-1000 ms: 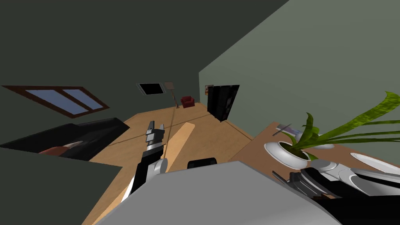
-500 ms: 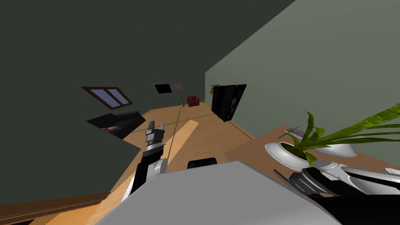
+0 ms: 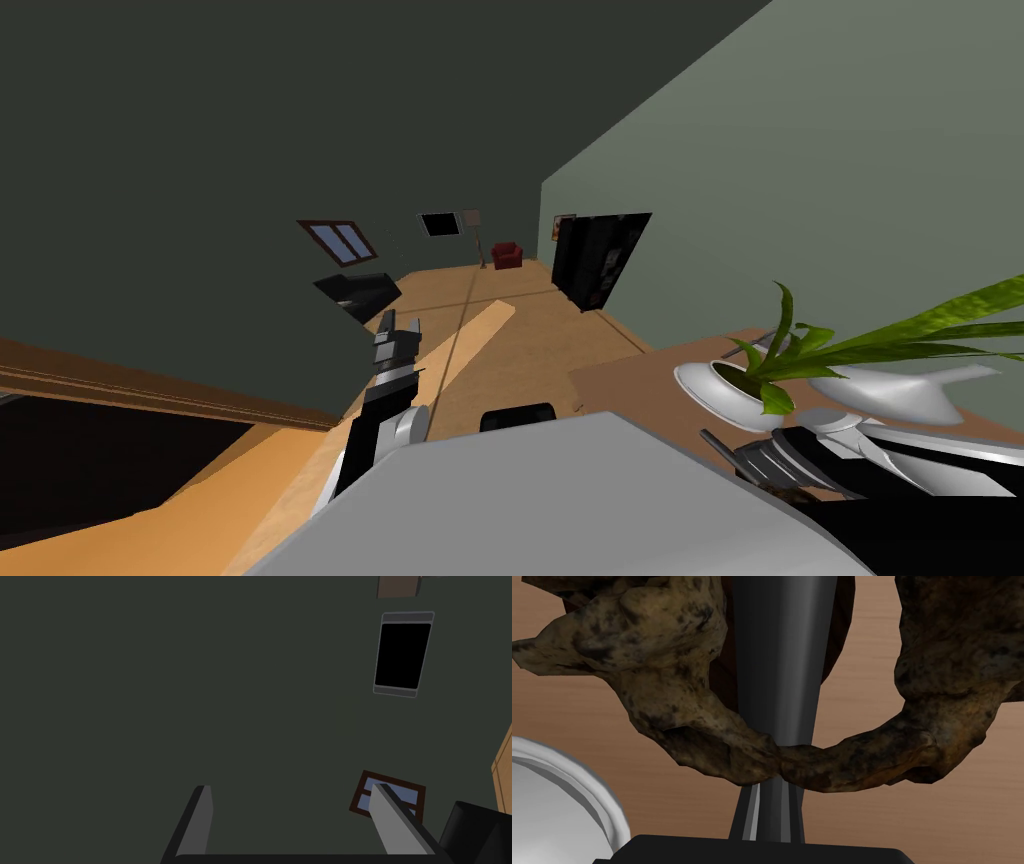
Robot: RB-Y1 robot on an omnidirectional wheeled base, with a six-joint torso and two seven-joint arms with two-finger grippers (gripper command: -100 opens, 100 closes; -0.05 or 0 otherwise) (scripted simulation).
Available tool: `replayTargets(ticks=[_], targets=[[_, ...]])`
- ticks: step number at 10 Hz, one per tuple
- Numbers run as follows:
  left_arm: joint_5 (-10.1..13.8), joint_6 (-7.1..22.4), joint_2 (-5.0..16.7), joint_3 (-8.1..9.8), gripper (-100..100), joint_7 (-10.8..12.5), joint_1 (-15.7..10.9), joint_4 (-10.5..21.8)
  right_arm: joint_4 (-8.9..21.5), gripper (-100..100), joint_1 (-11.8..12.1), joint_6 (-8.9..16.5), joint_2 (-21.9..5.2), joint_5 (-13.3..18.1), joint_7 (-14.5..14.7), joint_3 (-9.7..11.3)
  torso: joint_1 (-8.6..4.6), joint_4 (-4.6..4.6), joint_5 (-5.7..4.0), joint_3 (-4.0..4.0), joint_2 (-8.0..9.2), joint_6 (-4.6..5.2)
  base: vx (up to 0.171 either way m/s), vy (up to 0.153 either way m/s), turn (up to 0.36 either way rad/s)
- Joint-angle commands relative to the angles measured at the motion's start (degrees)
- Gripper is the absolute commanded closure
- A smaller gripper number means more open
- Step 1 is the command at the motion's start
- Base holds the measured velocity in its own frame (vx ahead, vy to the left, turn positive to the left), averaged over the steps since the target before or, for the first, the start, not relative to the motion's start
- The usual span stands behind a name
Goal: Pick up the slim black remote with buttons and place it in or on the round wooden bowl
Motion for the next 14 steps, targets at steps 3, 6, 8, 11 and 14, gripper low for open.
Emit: replayTargets(ticks=[3,6,8,11,14], targets=[[0.0,0.0,0.0,0.01,0,0.0,0.02,0.0,2.87,100,-1.01,0.09,1.38,-1.0,-1.77,0.99,-0.11,-0.09,0.02,-0.21,-0.38,0.08,-0.158,-0.048,0.07],[0.0,0.0,0.0,0.01,0,0.0,0.02,0.0,4.59,100,-1.82,1.16,2.39,-2.33,-4.6,2.44,-0.12,-0.1,0.03,-0.3,-0.55,-0.03,-0.165,-0.048,0.139],[0.0,0.0,0.0,0.01,0,0.0,0.04,0.0,4.79,-100,-1.77,0.66,2.42,-2.14,-3.91,2.11,-0.04,-0.12,0.07,-0.35,-0.67,0.03,-0.056,-0.014,0.008],[0.0,-0.01,0.0,0.01,0,0.0,0.05,0.0,4.78,-100,-1.74,0.66,2.41,-2.13,-3.9,2.11,0.08,-0.23,0.1,-0.62,-1.1,0.0,-0.003,-0.001,0.0],[0.0,-0.01,0.0,0.01,0,0.0,0.05,0.0,4.16,-100,-2.39,-0.84,0.72,-2.32,-4.09,2.46,0.09,-0.24,0.1,-0.64,-1.14,0.0,-0.004,0.006,-0.004]])
